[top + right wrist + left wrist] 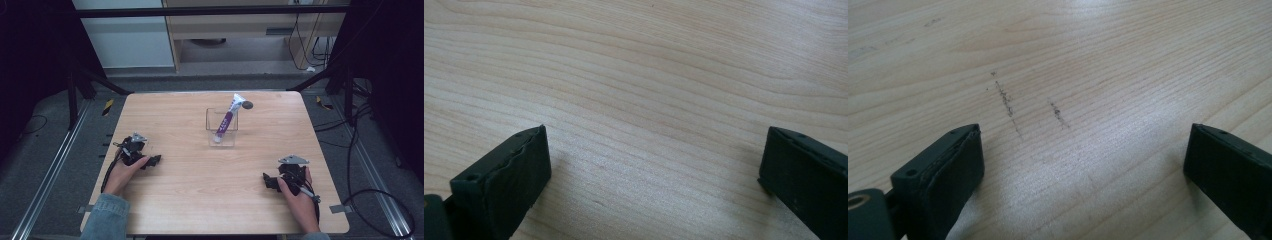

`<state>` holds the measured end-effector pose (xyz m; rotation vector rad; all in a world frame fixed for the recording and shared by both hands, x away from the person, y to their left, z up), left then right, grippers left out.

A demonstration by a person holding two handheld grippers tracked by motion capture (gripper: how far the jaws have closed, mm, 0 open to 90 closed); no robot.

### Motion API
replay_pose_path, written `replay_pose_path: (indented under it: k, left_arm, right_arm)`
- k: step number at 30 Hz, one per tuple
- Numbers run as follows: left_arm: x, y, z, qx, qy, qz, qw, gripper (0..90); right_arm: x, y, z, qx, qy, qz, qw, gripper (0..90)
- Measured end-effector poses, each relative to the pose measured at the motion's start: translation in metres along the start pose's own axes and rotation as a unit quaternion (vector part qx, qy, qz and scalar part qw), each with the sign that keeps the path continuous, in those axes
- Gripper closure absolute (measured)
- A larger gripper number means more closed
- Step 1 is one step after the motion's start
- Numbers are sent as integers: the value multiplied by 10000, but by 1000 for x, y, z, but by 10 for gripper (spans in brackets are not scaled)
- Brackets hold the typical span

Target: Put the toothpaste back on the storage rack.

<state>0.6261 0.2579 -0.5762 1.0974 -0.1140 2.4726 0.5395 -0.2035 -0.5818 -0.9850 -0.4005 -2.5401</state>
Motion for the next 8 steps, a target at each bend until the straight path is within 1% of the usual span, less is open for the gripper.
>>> replay_pose_path:
  k: [2,3,4,8]
  left_arm:
    - [-2,-1,1,-1,151,-39,9999,7]
    - [-2,-1,1,9,148,-65,9999,0]
    - [-2,-1,1,36,165,-53,9998,0]
    - [-3,-2,1,30,155,-24,9999,0]
  right_arm:
    - [0,0,0,-8,0,-10,10000,3]
    - [0,0,0,-6,-1,-16,10000,3]
    - [0,0,0,-10,-2,-19,10000,3]
    - [0,0,0,-12,-4,-19,10000,3]
Point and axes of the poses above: each handheld gripper's, and its own axes: x roughly backward along the jaws, z roughly out of its top, y roughly to its right, the point moved 10 cm from there along -x, roughly forward along the jaws, and after that the axes turned 10 degrees about x, right-handed, at the moved point
